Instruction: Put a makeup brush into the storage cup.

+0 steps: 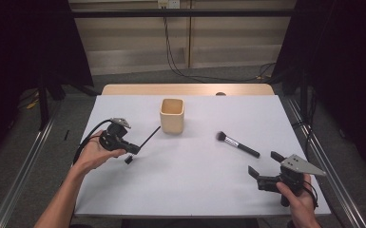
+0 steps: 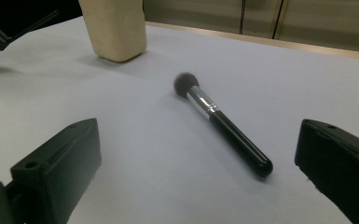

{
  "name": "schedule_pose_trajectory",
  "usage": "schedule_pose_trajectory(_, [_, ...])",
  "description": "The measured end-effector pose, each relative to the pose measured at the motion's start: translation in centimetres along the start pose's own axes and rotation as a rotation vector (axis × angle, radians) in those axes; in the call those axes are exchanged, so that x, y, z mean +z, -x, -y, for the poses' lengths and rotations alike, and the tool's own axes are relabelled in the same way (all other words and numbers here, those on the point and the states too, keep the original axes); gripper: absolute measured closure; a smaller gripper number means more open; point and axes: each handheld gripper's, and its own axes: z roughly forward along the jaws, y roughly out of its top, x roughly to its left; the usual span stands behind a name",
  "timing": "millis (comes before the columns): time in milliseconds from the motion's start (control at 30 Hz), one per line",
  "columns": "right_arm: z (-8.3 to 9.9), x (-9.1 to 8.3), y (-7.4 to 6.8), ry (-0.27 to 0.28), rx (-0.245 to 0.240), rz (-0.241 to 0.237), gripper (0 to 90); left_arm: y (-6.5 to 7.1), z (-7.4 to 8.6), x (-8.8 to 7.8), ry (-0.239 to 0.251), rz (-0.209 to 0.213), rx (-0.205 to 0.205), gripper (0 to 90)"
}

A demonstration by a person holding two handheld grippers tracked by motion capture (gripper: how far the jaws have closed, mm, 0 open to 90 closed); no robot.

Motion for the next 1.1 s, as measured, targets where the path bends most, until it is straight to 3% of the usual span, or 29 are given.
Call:
schedule_pose_trajectory(100, [0.0, 0.0, 0.0, 0.000, -0.004, -0.009, 0.3, 0.2, 0.2, -0.6, 0.069, -0.038, 0.001, 85.9])
schedule_pose_trajectory(233, [0.0, 0.0, 0.0, 0.002, -0.002, -0.013, 0.3, 0.1, 0.7, -1.3, 0.157, -0.043, -0.033, 85.9])
schedule_pose_trajectory(667, [0.0, -0.1, 0.0, 0.008, 0.007, -0.011, 0.3, 1.0, 2.5, -2.3, 0.328, -0.077, -0.063, 85.9])
schedule_pose_trajectory(700, [0.0, -0.1, 0.0, 0.009, 0.006, -0.012, 0.3, 1.2, 2.6, -2.4, 0.345, -0.064, -0.071, 85.9])
schedule_pose_trajectory(900, [0.0, -0.2, 0.0, 0.012, 0.004, -0.019, 0.3, 2.8, 2.7, -2.8, 0.405, -0.060, -0.046, 85.9])
schedule_pose_trajectory(1100, [0.0, -0.2, 0.0, 0.015, 0.006, -0.020, 0.3, 3.6, 2.9, -2.5, 0.415, -0.063, -0.043, 85.9])
